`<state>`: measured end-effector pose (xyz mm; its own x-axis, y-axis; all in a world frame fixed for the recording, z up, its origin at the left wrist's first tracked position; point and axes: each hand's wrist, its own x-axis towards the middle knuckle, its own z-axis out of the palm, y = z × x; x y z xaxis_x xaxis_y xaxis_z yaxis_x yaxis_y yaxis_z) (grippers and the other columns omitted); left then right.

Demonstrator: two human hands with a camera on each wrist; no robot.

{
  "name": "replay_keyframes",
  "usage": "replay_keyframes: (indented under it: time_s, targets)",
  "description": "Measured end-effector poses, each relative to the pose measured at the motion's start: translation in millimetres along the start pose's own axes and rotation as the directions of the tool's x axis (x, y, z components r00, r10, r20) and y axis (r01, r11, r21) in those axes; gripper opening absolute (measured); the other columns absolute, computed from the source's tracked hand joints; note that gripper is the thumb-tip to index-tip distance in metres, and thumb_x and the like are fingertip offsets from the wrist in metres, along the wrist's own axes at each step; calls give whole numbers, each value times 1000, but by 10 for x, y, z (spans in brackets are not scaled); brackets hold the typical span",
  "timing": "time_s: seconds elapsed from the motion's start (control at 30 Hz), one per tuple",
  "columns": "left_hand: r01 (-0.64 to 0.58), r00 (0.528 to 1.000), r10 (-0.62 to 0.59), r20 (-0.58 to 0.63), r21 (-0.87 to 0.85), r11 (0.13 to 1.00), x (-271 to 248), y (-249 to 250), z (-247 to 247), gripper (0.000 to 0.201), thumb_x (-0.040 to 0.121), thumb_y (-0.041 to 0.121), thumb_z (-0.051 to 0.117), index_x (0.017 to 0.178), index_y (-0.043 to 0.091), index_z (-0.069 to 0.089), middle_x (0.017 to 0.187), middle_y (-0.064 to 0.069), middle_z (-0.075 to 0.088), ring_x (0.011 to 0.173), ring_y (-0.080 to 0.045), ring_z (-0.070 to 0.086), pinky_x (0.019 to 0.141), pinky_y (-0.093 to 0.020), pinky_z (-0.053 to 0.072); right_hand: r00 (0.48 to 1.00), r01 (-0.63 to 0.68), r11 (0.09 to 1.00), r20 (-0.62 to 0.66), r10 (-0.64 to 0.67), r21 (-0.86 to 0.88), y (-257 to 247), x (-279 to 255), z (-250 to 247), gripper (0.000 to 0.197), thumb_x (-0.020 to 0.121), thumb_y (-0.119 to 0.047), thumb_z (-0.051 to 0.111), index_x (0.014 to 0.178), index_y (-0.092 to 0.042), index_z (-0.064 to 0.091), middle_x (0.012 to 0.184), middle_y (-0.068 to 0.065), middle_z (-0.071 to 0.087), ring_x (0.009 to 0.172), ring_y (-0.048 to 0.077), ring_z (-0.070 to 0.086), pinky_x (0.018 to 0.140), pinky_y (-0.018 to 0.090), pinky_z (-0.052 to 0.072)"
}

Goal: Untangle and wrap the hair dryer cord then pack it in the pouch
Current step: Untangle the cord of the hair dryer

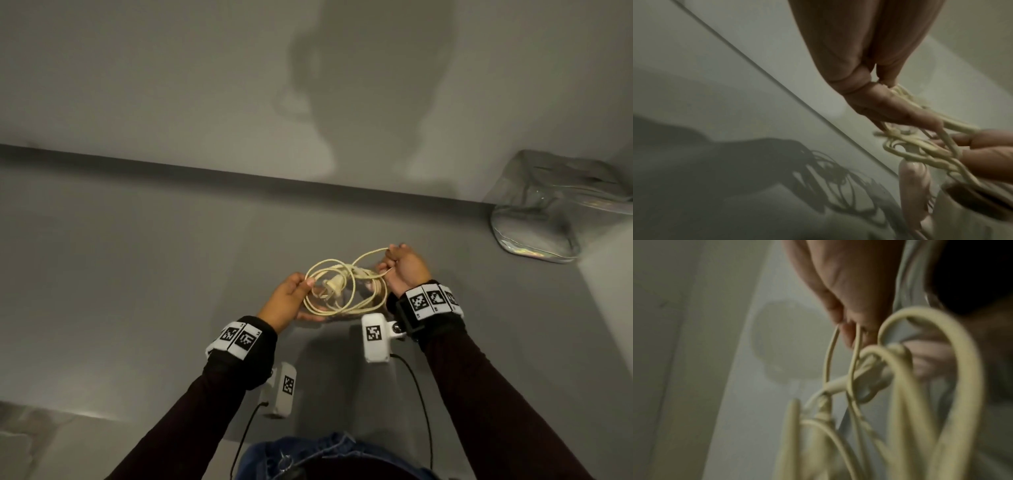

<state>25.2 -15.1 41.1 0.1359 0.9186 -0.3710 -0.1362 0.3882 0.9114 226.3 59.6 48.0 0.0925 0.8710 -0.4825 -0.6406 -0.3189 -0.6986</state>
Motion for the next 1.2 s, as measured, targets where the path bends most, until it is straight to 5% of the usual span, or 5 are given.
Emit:
replay_keyframes:
  time_s: [0.4, 0.63, 0.77, 0.87, 1.2]
  targets:
    - [-178, 946, 186, -265, 52, 983, -77, 138, 54, 25, 89, 5, 50, 79, 23, 35, 86, -4, 61, 32, -14, 57, 29, -28, 49, 969, 141, 776, 245, 17, -614, 137, -294, 316, 25, 90, 1, 33, 106, -15, 44, 74, 0, 67, 65, 8, 64, 51, 16, 49]
    - [-96, 991, 65, -117, -279, 956, 35, 280, -100, 17, 95, 34, 34, 83, 23, 37, 80, -6, 72, 60, -24, 71, 54, -36, 59, 974, -32, 681, 131, 186, -732, 451, -211, 47, 41, 85, 13, 30, 118, -9, 37, 99, 11, 54, 61, 17, 54, 45, 17, 44]
    - [-91, 993, 81, -85, -131, 987, 43, 394, -311, 15, 94, 23, 40, 81, 21, 46, 98, -7, 64, 66, -22, 72, 60, -33, 60, 945, 204, 52, 211, 250, -978, 624, -130, -237, 72, 73, -22, 59, 138, -24, 27, 128, 5, 55, 121, 27, 48, 110, 54, 25]
    - [-101, 982, 101, -162, 9, 995, 4, 380, -500, 18, 95, 11, 38, 82, 22, 45, 95, 0, 54, 53, -16, 69, 52, -27, 59, 934, 348, -372, 281, 221, -861, 623, -223, -210, 73, 68, -34, 65, 133, -30, 31, 128, 1, 55, 123, 27, 44, 111, 64, 7]
    - [19, 604, -270, -750, -326, 945, -141, 63, -2151, 29, 96, 6, 19, 95, 1, 47, 102, -24, 54, 80, -26, 66, 70, -36, 54, 949, 274, -448, 314, -17, -851, 372, -356, -195, 38, 76, -9, 61, 102, -26, 40, 100, 5, 62, 96, 30, 56, 95, 47, 36]
